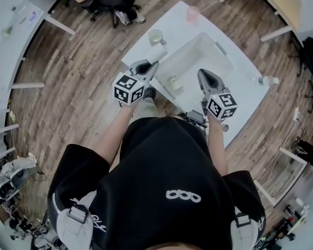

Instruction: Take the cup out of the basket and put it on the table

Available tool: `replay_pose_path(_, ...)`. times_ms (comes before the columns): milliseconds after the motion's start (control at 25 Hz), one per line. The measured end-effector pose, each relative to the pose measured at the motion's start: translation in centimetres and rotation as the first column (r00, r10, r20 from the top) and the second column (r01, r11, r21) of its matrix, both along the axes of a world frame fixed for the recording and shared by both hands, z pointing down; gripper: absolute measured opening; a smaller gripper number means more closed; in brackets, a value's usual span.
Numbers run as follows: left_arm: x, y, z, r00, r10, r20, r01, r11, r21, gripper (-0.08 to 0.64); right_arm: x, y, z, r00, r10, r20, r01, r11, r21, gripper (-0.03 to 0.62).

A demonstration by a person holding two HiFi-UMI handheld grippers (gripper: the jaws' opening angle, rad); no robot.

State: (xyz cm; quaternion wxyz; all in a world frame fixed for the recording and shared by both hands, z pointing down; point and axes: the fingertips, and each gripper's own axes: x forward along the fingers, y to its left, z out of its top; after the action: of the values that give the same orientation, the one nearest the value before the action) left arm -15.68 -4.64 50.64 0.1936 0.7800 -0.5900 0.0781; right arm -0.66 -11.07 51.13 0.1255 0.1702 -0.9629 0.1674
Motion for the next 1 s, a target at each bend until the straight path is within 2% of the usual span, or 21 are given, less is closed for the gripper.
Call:
replay_pose_path(240,-2.7,1.2,1.8,0.999,-0.031,0.031,0.033,0.998,-0.060,0.017,-1.3,0.8,0.6,1.000,-0.020,-0.023,0.020,1.000,-0.009,0.025)
replay_pose_path(520,-6.8,1.8,4.6,0.993,0.010,0.119,0.008,0.988,-0.156,0.017,-5.4,1.4,0.5,0.999,-0.038,-0.025,0.038,0.999,-0.003,0.026)
replay_pose_path(800,-10.3,1.7,8.5,0.977,0.098,0.192,-0.044,0.962,-0.270,0.017,-8.5,1.5,1.0,1.000,-0.015,-0.023,0.015,1.000,-0.013,0.026)
replay_pose_path(1000,-12.0,1.3,11.4,0.948,0.190,0.255,-0.095,0.934,-0.343,0.017,-9.8,1.2,2.1,0.999,0.022,-0.023,-0.022,1.000,-0.022,0.025)
